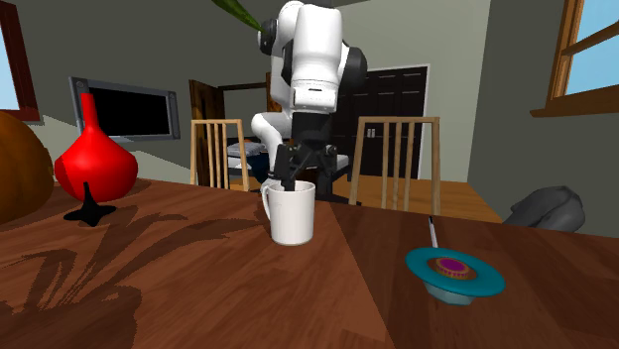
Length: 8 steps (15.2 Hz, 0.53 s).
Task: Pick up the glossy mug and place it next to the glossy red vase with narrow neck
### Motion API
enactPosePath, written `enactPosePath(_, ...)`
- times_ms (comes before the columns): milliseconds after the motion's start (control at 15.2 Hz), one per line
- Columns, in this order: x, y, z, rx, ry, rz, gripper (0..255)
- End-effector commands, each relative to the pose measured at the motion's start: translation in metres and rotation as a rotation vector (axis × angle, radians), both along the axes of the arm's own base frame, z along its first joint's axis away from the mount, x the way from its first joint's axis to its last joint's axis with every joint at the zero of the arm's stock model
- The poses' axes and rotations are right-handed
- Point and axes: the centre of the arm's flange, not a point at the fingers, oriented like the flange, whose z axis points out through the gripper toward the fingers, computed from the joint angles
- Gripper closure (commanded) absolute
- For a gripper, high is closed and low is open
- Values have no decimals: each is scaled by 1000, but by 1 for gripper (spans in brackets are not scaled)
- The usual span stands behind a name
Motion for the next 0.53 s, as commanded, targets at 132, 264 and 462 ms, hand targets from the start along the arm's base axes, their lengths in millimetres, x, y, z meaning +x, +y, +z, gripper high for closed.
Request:
enactPosePath(132,0,-1,-1,0,0,0,0)
enactPosePath(264,0,-1,-1,0,0,0,0)
enactPosePath(462,0,-1,-1,0,0,0,255)
